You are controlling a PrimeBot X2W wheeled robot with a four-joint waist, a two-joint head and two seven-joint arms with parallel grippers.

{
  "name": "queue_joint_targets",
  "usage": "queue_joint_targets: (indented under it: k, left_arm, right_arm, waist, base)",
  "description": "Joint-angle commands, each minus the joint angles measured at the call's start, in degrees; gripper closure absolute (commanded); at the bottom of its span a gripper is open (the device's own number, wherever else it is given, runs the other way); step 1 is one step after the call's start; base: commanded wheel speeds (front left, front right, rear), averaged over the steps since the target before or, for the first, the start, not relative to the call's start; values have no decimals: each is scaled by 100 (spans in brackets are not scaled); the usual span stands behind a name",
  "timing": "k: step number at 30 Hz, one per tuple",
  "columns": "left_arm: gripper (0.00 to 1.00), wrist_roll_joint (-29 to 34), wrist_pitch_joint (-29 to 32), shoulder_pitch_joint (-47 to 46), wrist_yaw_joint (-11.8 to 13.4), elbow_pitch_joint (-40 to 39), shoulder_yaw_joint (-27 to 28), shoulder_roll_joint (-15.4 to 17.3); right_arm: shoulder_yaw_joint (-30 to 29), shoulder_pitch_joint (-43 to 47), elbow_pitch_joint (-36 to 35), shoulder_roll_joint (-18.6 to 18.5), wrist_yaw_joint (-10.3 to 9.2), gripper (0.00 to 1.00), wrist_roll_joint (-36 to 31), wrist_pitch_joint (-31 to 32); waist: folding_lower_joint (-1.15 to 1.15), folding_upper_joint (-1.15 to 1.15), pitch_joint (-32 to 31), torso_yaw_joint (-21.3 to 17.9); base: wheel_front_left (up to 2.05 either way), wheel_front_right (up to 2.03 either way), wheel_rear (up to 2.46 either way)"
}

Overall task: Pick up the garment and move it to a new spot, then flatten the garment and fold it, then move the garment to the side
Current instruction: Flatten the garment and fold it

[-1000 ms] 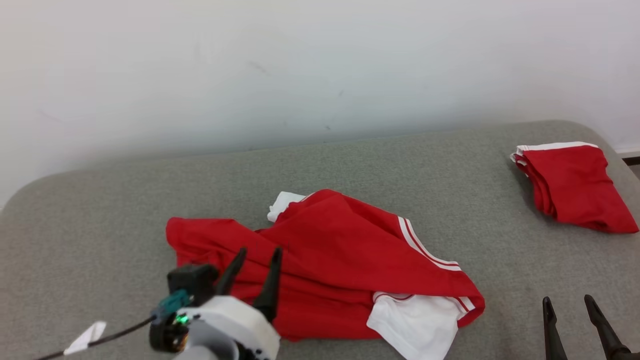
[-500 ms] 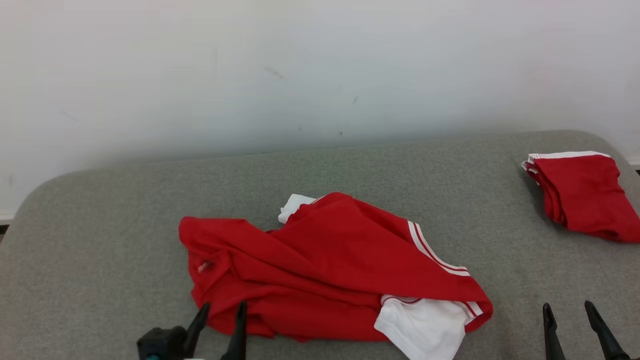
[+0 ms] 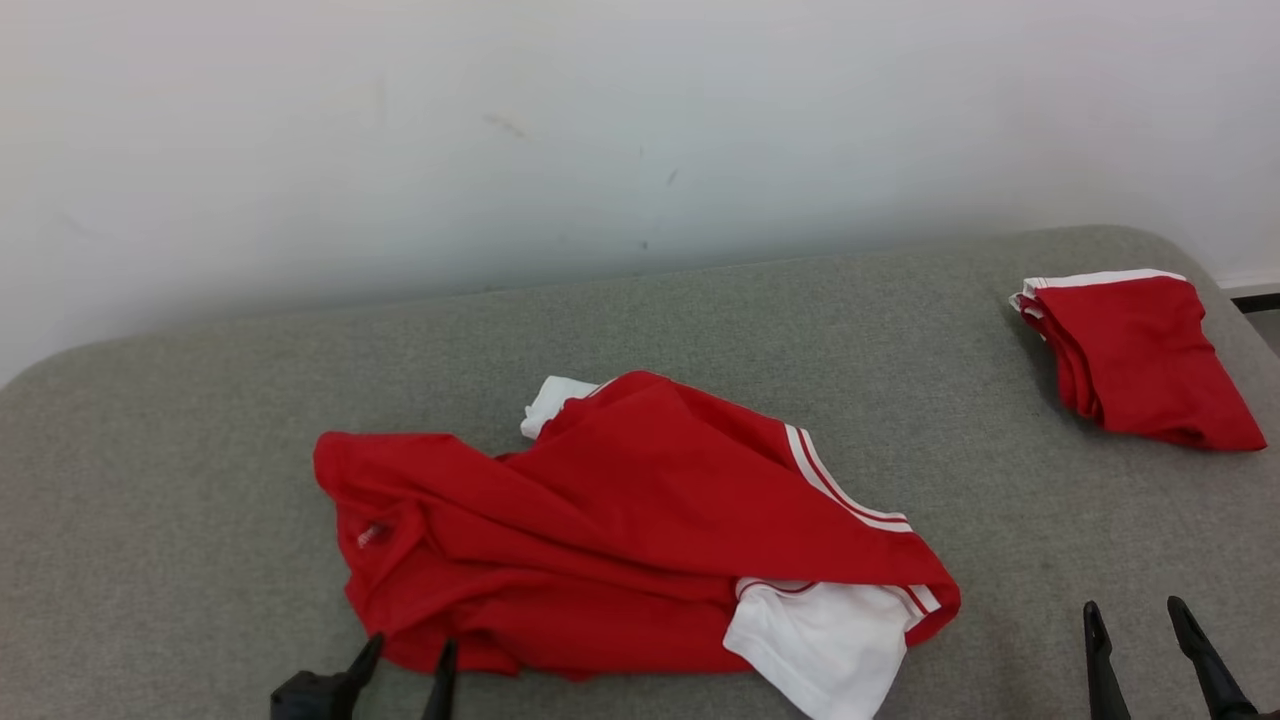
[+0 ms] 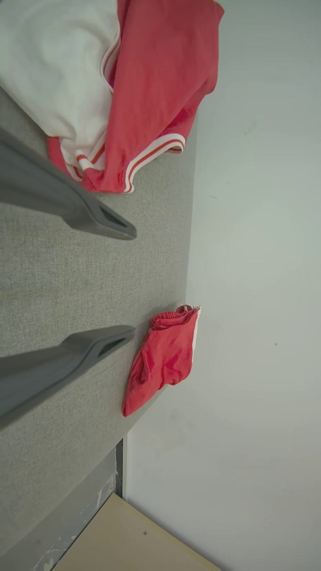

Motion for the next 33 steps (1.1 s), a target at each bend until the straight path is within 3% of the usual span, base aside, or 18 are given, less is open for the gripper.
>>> queue_joint_targets:
  k: [1,8,17,19,22,23,33]
  left_arm:
    - [0,139,0,-141,-43,127,-24,82]
    - [0,436,42,-602,-226,617,-173,294]
    - [0,465,286,-908,-405,984,-337,317]
    - [46,449,355,-948,-426,1035,-365,290]
    - [93,401,421,-993,-438,1091,-377,273]
    - [100,378,455,-1008,-448,1126,-378,275]
    - [100,458,367,-1383,-338,654,-166,628]
  right_arm:
    - [-16,0,-25,-11,-12,0,-21,-16]
    - [-37,-105,-52,-11,-12,0,35,-16]
    - [1,-168,-38,-11,-12,0,90,-16]
    - [10,-177,-32,-11,-12,0,95,-16]
    - [7,-197,-26,-11,-12,0,117,-16]
    - [8,-206,-26,-11,-12,0,121,-16]
    - [-60,-137,9,-11,-12,0,144,-16]
  waist:
    - [0,0,55,-33]
    - [0,0,257,-26]
    - [0,0,383,-51]
    - [0,0,402,-66]
    - [0,0,424,-89]
    - [0,0,432,-96]
    - [0,0,325,-77]
  base:
    - [0,0,0]
    - [0,0,0]
    - [0,0,0]
    - [0,0,0]
    - [0,0,0]
    - [0,0,0]
    - [0,0,0]
